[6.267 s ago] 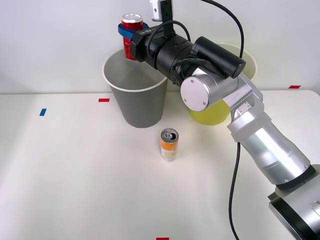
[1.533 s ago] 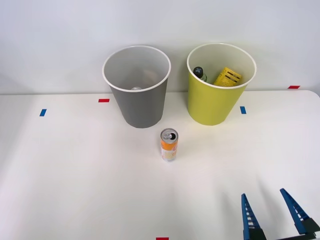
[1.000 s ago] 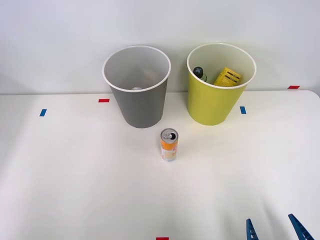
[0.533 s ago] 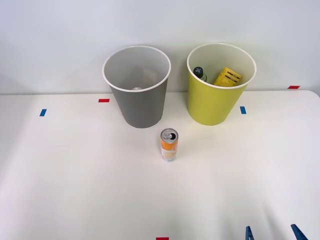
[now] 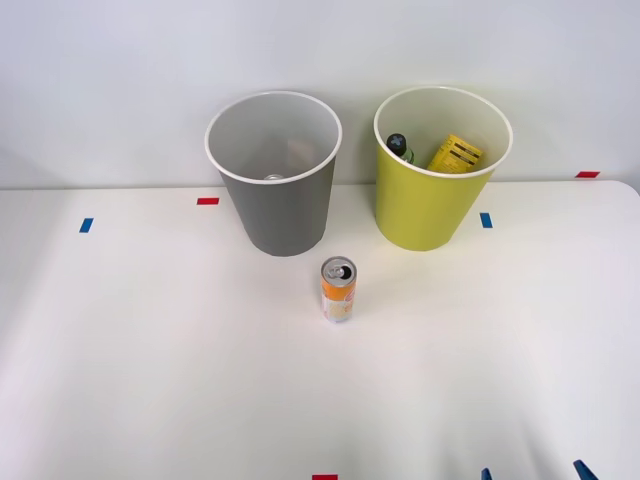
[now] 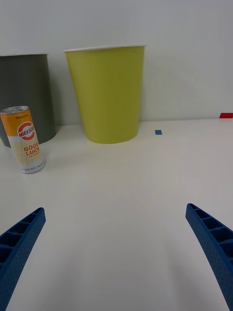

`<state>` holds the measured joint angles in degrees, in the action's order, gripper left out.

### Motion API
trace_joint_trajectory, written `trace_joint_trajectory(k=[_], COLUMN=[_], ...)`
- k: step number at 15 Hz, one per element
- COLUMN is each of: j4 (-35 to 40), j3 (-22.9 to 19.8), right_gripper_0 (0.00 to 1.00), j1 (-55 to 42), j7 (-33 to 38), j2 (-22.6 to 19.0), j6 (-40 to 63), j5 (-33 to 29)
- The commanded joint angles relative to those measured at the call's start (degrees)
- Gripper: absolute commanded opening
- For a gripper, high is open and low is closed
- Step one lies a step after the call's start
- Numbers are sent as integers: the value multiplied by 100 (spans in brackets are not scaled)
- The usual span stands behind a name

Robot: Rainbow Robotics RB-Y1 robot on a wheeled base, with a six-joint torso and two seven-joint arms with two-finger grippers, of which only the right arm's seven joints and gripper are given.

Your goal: Put cans in the gray bin, plastic bottles in the light green bin

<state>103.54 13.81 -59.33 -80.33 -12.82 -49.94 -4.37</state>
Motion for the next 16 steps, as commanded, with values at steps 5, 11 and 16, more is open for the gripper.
trace_joint_trajectory(k=[5,11,16], j4=[0,0,0], j3=[-1,-1,-1], right_gripper_0=[100,100,100], j1=[0,0,0], j7=[-1,-1,-1], j2=[-1,-1,-1], j6=[2,2,2], j5=[-3,-3,-3])
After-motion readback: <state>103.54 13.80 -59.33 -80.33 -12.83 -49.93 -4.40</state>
